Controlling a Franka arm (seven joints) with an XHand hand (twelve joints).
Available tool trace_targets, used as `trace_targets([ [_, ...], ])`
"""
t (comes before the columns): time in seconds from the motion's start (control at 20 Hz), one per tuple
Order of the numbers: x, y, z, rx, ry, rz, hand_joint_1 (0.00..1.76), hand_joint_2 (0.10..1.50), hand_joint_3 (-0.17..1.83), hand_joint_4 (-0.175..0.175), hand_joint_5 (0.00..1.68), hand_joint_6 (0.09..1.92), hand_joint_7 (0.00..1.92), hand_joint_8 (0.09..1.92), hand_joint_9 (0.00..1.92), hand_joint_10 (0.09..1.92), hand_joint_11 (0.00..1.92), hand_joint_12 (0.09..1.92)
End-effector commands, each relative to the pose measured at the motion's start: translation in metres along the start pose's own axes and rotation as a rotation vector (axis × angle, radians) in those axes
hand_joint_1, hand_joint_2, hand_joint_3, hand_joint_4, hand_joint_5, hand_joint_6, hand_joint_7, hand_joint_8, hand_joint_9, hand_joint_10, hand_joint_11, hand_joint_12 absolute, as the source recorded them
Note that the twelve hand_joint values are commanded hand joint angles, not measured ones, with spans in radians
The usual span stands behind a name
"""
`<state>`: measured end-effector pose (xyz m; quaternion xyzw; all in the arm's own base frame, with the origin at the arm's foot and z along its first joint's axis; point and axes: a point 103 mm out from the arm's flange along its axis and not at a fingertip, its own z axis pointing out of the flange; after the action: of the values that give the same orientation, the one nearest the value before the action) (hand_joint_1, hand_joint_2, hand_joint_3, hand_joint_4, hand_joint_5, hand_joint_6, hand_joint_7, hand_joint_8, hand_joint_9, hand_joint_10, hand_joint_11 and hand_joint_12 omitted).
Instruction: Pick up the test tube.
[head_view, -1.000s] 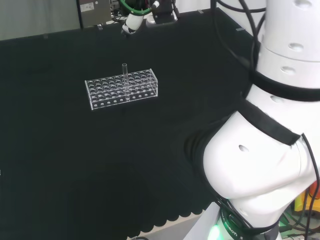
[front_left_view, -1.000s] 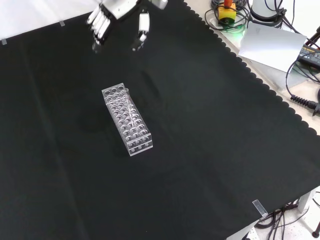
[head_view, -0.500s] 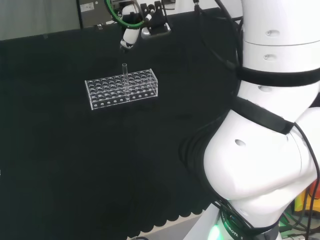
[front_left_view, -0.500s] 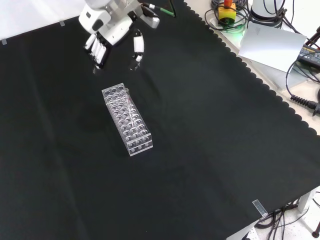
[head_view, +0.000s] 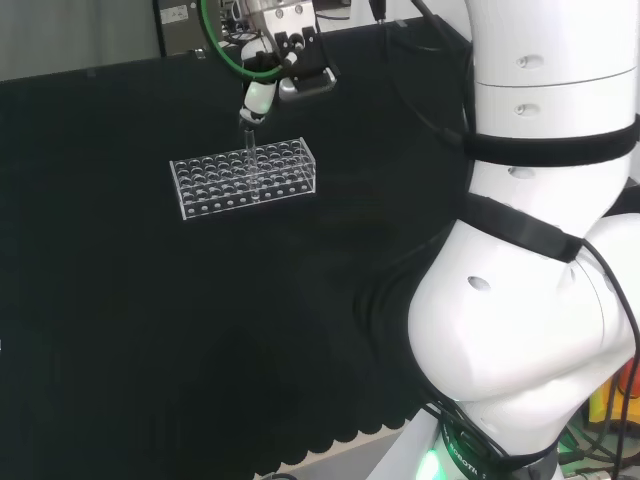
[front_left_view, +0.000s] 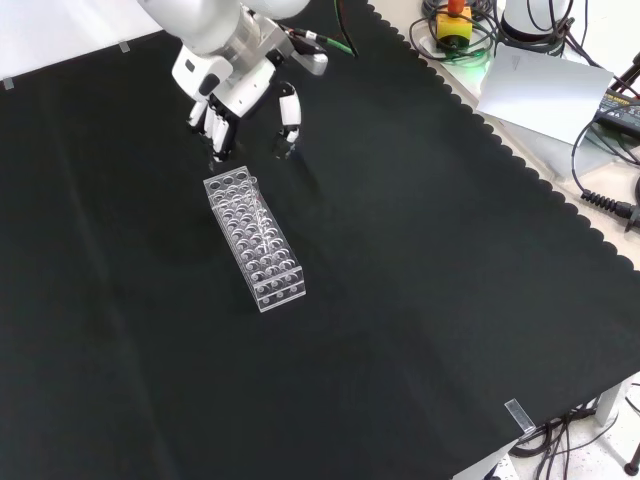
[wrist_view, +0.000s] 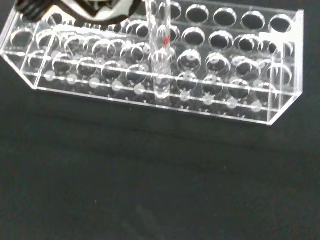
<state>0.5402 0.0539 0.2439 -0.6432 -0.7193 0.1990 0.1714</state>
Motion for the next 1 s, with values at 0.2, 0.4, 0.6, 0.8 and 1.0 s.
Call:
trace_targets([
  [0.2, 0.012, 0.009, 0.026, 0.054, -0.018, -0.006, 0.87, 0.68, 0.62, -0.128, 0.54, 0.25, 0.76, 0.86, 0.66, 0.79, 0.25, 1.50],
  [0.4, 0.013, 0.013, 0.030, 0.058, -0.022, -0.010, 0.88, 0.68, 0.62, -0.127, 0.52, 0.29, 0.77, 0.86, 0.67, 0.78, 0.26, 1.50],
  [0.6, 0.017, 0.022, 0.034, 0.061, -0.027, -0.003, 0.88, 0.68, 0.62, -0.125, 0.48, 0.35, 0.77, 0.86, 0.67, 0.78, 0.27, 1.50],
  [0.8, 0.019, 0.026, 0.035, 0.060, -0.028, 0.006, 0.90, 0.68, 0.62, -0.124, 0.47, 0.38, 0.78, 0.86, 0.68, 0.78, 0.27, 1.50],
  [1.0, 0.024, 0.041, 0.039, 0.027, -0.044, 0.027, 0.93, 0.66, 0.64, -0.129, 0.50, 0.52, 0.86, 0.85, 0.73, 0.76, 0.34, 1.46],
])
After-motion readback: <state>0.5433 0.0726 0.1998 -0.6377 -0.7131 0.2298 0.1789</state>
